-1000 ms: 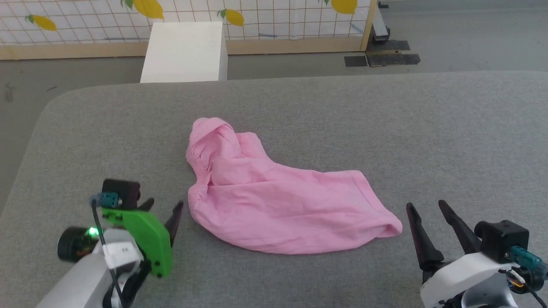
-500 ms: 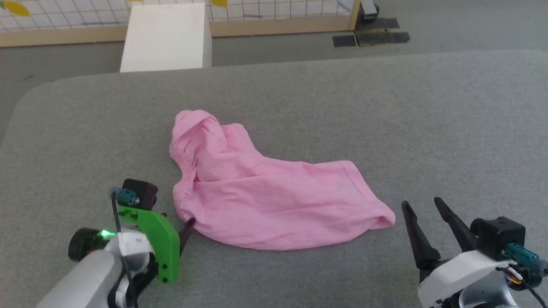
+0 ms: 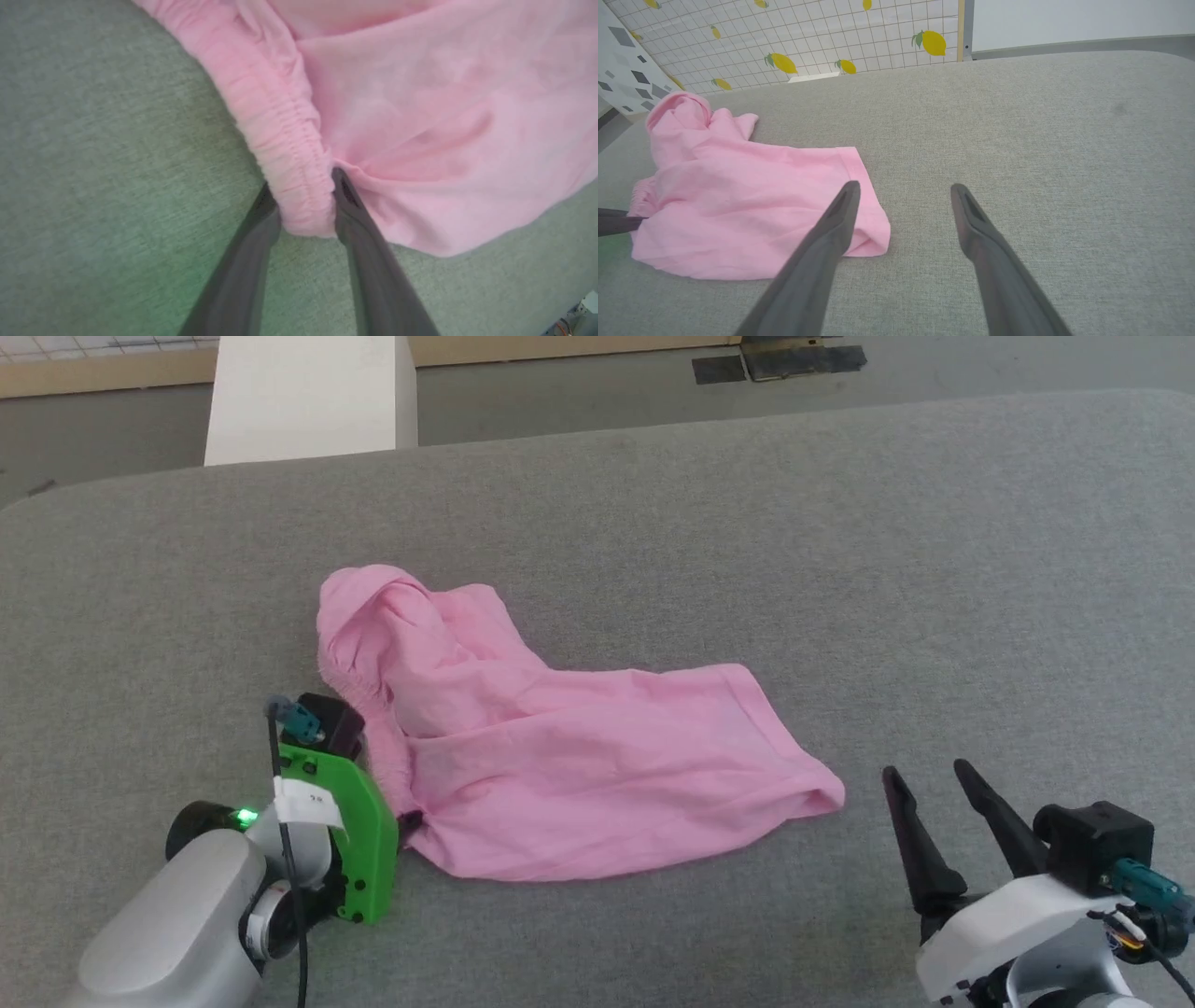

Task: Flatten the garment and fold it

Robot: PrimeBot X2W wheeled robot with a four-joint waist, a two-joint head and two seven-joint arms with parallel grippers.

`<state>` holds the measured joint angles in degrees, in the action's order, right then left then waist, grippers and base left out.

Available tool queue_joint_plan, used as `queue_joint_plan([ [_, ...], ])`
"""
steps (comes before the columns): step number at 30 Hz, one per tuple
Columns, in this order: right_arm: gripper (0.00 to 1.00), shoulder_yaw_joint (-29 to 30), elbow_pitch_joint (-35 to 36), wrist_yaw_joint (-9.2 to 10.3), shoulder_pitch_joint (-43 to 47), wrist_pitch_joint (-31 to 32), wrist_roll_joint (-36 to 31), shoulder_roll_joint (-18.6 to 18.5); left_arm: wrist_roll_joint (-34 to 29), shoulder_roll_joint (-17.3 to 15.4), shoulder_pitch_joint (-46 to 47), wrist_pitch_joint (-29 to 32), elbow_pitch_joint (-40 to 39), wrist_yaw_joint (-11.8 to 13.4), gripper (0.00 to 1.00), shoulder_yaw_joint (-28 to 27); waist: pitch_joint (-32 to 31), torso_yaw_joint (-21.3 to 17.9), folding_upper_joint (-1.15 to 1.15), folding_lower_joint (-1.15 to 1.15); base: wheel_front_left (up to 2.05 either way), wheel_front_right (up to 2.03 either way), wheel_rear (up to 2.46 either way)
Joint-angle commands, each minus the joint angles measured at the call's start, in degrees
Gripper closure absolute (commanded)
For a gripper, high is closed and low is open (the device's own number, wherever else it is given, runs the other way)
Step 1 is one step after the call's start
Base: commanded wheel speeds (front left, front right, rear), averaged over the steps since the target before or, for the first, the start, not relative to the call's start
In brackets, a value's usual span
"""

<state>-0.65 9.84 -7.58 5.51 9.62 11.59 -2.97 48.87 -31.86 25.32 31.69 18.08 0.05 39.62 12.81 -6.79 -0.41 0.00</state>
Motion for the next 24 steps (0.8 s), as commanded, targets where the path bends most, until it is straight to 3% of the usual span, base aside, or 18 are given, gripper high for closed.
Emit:
queue_joint_plan([
  [1,0.0,0.39,-0.41,0.09,-1.07,0.53,0.44,0.09,0.55,1.62,-3.89,1.6,1.89,-0.4,1.0,2.65,0.15,-0.08,0.41,0.0,0.0,0.0,0.0],
  [6,0.0,0.44,-2.55,0.09,-2.26,5.33,1.39,-0.08,-0.07,0.76,-5.11,-2.95,-1.97,0.16,1.0,1.19,-0.38,1.24,0.41,0.0,0.0,0.0,0.0],
  [12,0.0,-1.46,-6.62,0.09,-6.81,13.88,4.79,-3.97,-2.52,-1.84,-6.05,-7.67,-10.22,3.01,1.0,-0.98,-1.22,3.35,0.41,0.0,0.0,0.0,0.0],
  [18,0.0,-5.23,-13.02,0.09,-13.98,22.96,9.06,-7.94,-3.99,-4.5,-7.22,-8.9,-18.13,5.85,1.0,-2.51,-0.86,5.37,0.41,0.0,0.0,0.0,0.0],
  [24,0.0,-9.27,-22.27,0.09,-21.69,29.68,13.07,-9.81,-4.51,-5.17,-7.3,-8.54,-21.3,6.53,1.0,-2.38,0.54,6.81,0.41,0.0,0.0,0.0,0.0],
])
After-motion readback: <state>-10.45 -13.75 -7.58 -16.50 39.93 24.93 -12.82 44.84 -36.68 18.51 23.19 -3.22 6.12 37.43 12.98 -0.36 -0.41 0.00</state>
